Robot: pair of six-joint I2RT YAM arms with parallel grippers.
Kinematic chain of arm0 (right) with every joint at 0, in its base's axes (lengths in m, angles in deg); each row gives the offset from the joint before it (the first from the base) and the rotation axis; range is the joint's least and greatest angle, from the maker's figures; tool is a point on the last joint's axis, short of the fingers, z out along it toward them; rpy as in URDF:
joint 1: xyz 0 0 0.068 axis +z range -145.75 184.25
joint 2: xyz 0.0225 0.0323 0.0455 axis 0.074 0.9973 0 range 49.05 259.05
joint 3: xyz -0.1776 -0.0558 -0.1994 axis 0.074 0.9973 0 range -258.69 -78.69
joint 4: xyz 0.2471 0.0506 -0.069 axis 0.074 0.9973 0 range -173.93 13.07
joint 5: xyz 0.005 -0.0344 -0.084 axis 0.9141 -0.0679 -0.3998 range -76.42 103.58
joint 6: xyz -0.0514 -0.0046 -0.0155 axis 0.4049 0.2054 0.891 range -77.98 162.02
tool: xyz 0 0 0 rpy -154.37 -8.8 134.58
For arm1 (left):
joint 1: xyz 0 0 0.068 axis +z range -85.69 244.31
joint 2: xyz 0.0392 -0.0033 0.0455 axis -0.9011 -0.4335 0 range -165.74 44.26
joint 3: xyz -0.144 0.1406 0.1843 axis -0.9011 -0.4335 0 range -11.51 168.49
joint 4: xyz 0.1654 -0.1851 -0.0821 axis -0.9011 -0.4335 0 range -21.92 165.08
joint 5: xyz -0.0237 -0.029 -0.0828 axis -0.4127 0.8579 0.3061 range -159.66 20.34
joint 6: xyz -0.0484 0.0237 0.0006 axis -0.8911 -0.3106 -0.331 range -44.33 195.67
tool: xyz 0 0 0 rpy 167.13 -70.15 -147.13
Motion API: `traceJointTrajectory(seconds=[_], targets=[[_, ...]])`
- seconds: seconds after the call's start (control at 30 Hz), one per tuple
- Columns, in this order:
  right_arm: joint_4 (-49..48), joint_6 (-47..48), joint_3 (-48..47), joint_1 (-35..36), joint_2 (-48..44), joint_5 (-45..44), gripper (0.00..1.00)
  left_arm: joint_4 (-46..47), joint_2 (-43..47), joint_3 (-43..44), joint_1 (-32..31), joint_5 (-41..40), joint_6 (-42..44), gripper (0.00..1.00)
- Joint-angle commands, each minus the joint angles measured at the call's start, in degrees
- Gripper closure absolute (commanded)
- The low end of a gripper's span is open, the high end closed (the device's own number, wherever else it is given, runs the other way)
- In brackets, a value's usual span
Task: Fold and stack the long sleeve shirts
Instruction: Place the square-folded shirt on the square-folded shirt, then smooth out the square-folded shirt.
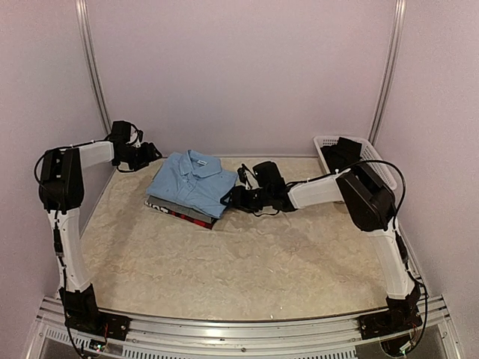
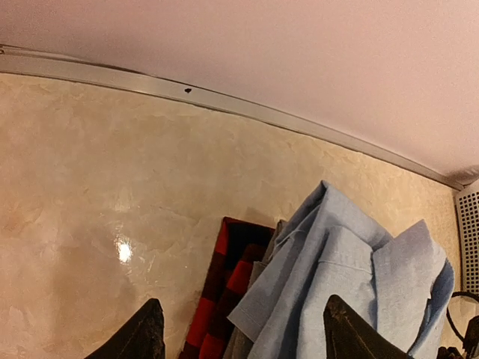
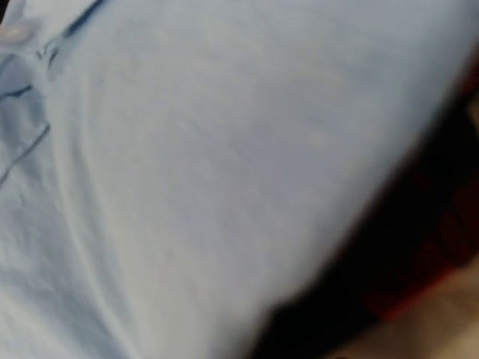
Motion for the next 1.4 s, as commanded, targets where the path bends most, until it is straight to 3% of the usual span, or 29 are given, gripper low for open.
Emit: traceJointTrajectory(seconds=[0.0,0.17,0.37,0.67,0.97,1.2,1.37], targets=[[2.64,5.25,2.66,-0.58,-6.22,-3.83,0.48,3.99,6.04,-3.23,-0.51,-0.70,0.12,0.31],[3.07,8.71,4.22,-0.71,-9.57,-4.87,0.41,9.09,14.41,-12.76,-2.70,-0.56,-0.69,0.28],[4.85,11.97,5.10,-0.75,-12.76,-4.74,0.39,15.14,23.12,-25.01,-7.63,1.54,-2.29,0.28],[9.82,17.48,12.97,-2.72,-23.52,-8.00,0.36,20.79,25.94,-38.44,-10.74,1.08,-3.18,0.28],[11.84,18.26,21.13,-4.22,-30.82,-10.56,0.35,21.54,22.49,-44.72,-10.70,-1.24,-1.96,0.29],[15.75,20.12,25.00,-5.51,-35.35,-14.46,0.34,19.61,28.45,-47.09,-11.52,-9.49,-0.04,0.29],[19.20,22.18,27.38,-6.40,-40.73,-18.02,0.33,21.75,32.39,-47.78,-12.12,-9.60,-1.13,0.28]])
